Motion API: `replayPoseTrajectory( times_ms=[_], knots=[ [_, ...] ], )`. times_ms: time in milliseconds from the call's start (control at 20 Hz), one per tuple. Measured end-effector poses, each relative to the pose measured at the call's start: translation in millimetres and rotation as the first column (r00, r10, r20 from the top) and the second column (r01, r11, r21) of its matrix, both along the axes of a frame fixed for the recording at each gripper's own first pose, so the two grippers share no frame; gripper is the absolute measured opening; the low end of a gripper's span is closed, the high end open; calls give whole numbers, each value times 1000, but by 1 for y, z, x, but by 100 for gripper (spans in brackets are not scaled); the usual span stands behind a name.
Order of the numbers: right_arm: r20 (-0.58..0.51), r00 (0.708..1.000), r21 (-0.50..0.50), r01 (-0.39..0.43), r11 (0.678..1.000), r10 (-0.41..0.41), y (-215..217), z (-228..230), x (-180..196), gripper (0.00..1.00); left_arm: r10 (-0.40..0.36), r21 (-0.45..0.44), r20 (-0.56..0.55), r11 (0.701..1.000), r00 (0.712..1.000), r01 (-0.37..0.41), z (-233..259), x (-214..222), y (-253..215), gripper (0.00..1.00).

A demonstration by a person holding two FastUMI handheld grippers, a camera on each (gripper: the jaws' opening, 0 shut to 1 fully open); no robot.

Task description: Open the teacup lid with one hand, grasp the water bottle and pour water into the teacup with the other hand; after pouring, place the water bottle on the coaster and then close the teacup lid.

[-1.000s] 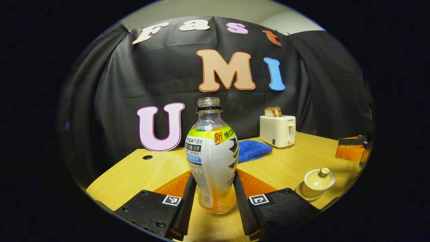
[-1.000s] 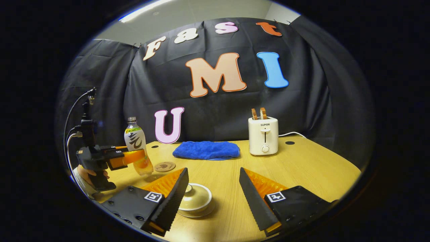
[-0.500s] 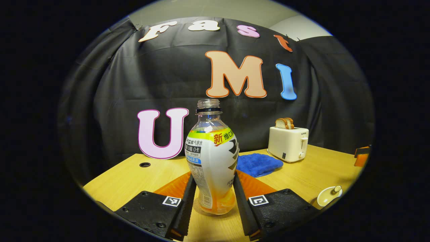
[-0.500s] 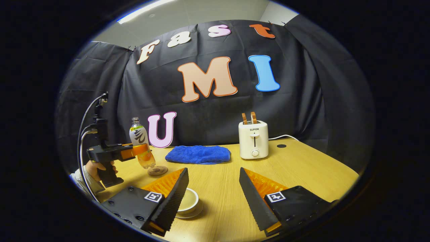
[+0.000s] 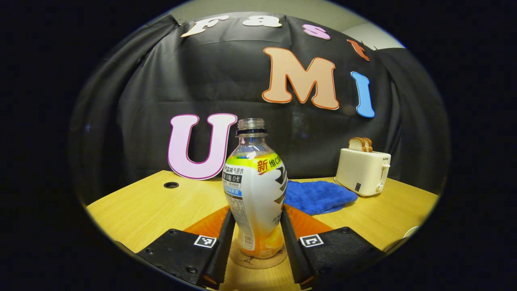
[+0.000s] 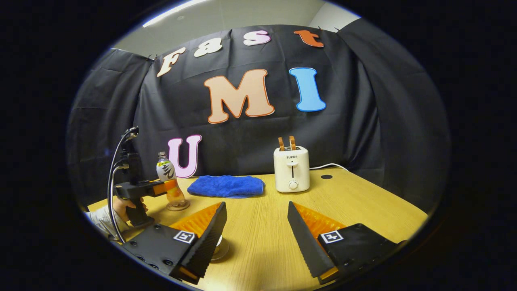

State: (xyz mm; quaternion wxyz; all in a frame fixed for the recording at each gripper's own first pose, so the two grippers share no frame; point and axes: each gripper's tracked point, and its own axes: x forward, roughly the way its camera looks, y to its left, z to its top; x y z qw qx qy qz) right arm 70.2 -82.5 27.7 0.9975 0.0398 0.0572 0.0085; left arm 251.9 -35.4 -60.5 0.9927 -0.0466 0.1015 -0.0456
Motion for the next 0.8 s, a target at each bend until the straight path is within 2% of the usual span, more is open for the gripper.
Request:
replayPoseTrajectory(
  times_ms=[250, 300, 450, 550, 600, 700, 800],
  knots=[
    [-12, 1000, -12, -17, 1000, 17, 7, -7, 4, 96, -18, 13, -33, 1000, 999, 19, -3, -5, -4, 60],
    [-13, 1000, -9, -22, 1000, 22, 10, -7, 4, 96, -20, 8, -28, 1000, 999, 20, 0, -6, -2, 64],
    [-10, 1000, -8, -21, 1000, 21, 11, -7, 4, 96, -16, -3, -46, 1000, 999, 16, -6, -10, -3, 68],
    [-12, 1000, -9, -20, 1000, 20, 10, -7, 3, 96, -16, -5, -52, 1000, 999, 16, -8, -14, -1, 77],
    [-11, 1000, -11, -18, 1000, 18, 10, -7, 1, 95, -14, -4, -54, 1000, 998, 14, -8, -15, 0, 86],
    [-5, 1000, -10, -15, 1000, 15, 8, -5, -2, 96, -4, -5, -52, 1000, 999, 3, -6, -19, 4, 93],
    [7, 1000, -7, -12, 1000, 12, 7, -1, -5, 96, 5, -8, -58, 1000, 998, -6, -4, -27, 6, 93]
  ],
)
